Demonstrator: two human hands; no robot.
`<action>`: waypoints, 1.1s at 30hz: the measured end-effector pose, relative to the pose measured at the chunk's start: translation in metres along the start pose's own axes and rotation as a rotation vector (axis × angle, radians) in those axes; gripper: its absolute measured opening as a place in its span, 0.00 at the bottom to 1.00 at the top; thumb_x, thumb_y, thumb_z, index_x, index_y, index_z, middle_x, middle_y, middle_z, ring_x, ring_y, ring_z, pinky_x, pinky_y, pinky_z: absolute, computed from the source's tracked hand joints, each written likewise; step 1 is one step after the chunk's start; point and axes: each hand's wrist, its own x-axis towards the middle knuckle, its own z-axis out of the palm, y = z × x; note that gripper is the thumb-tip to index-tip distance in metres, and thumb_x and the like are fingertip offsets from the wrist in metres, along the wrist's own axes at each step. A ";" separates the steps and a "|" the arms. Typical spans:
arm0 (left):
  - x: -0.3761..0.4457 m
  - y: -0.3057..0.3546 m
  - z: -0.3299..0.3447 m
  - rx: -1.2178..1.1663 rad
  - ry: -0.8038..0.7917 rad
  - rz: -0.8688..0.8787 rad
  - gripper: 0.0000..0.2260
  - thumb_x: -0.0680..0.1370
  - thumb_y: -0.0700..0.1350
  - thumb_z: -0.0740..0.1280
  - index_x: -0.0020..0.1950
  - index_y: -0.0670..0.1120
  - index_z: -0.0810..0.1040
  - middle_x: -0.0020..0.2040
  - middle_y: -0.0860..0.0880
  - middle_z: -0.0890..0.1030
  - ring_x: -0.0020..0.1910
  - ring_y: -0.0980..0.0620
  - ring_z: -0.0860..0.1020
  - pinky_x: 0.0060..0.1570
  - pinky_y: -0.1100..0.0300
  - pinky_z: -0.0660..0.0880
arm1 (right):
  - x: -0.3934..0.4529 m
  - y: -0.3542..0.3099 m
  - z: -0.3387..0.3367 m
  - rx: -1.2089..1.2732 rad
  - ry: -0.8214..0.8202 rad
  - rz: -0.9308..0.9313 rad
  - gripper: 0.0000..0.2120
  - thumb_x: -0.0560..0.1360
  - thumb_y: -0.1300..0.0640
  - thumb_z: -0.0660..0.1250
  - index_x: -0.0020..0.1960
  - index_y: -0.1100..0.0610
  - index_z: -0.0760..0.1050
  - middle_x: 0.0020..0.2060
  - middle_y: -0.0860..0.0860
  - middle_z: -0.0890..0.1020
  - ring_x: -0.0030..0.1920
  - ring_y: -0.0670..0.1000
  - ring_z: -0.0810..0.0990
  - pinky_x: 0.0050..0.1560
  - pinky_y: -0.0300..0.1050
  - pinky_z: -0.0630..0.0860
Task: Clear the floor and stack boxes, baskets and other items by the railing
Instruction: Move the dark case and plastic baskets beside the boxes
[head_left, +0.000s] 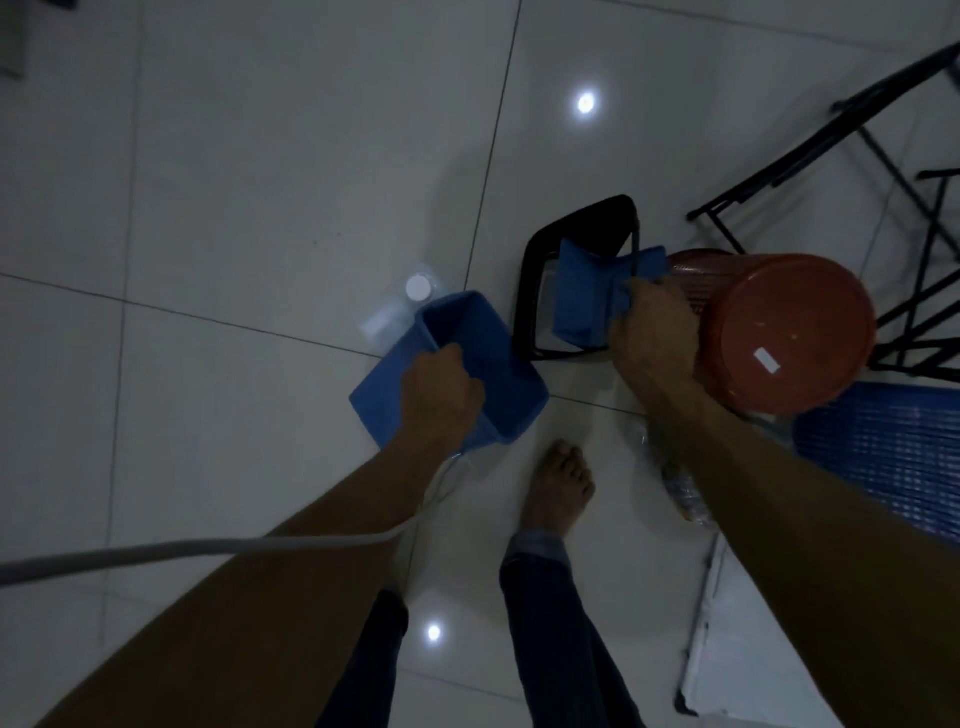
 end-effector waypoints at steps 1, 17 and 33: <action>-0.005 -0.007 -0.004 -0.028 -0.005 -0.004 0.13 0.78 0.40 0.66 0.37 0.44 0.66 0.36 0.49 0.73 0.38 0.50 0.72 0.30 0.58 0.62 | -0.003 -0.002 -0.004 0.046 -0.001 0.029 0.17 0.76 0.67 0.64 0.65 0.64 0.75 0.60 0.63 0.76 0.57 0.60 0.76 0.47 0.42 0.65; -0.086 -0.157 -0.045 -0.224 0.005 0.015 0.08 0.74 0.31 0.66 0.46 0.44 0.76 0.41 0.46 0.78 0.38 0.51 0.74 0.31 0.62 0.67 | -0.146 -0.072 -0.024 0.895 -0.237 0.572 0.07 0.72 0.70 0.65 0.39 0.59 0.72 0.35 0.55 0.76 0.40 0.56 0.78 0.38 0.50 0.78; -0.117 -0.223 -0.083 -0.454 -0.097 -0.124 0.23 0.83 0.62 0.57 0.49 0.44 0.80 0.45 0.49 0.78 0.48 0.48 0.77 0.46 0.58 0.73 | -0.261 -0.184 0.039 0.908 -0.097 0.104 0.10 0.77 0.51 0.70 0.46 0.57 0.75 0.38 0.57 0.77 0.41 0.56 0.79 0.49 0.58 0.80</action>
